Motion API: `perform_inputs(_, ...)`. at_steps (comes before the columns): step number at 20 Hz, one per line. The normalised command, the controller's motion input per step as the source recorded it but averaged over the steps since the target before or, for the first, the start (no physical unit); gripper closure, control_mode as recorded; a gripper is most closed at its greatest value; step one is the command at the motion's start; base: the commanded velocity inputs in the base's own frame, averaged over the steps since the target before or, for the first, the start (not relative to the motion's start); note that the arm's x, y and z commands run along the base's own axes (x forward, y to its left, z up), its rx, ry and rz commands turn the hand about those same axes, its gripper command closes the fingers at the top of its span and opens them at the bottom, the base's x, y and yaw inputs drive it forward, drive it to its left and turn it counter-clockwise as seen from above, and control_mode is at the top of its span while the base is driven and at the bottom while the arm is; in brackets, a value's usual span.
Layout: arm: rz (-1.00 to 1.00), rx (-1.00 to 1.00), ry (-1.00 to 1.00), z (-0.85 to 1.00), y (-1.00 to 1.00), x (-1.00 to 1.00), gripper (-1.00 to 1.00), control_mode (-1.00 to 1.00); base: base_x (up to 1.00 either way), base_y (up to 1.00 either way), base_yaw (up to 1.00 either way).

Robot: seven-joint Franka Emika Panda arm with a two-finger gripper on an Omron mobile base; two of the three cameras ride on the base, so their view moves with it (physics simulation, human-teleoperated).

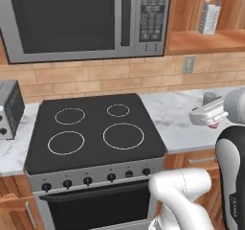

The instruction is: Pick the cereal and jam from the counter and place them in the cabinets closest to them.

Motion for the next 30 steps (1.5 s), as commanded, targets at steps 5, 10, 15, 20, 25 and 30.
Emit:
perform_inputs(5, 0.00, 0.00, 0.00, 0.00, 0.00, 0.00, -1.00, 1.00, 0.00, -0.52, 0.00)
perform_inputs(10, 0.00, 0.00, 0.00, 0.00, 0.00, 0.00, -1.00, 1.00, 0.00, -0.49, 0.00)
perform_inputs(15, 0.00, 0.00, 0.00, 0.00, 0.00, 0.00, -1.00, 1.00, 0.00, -0.39, 0.00)
perform_inputs(20, 0.00, 0.00, 0.00, 0.00, 0.00, 0.00, -1.00, 1.00, 0.00, -0.22, 0.00)
perform_inputs(25, 0.00, 0.00, 0.00, 0.00, 0.00, 0.00, -1.00, 1.00, 0.06, -0.01, 0.00)
perform_inputs(30, 0.00, 0.00, 0.00, 0.00, 0.00, 0.00, -1.00, 1.00, 0.26, -0.19, 0.00)
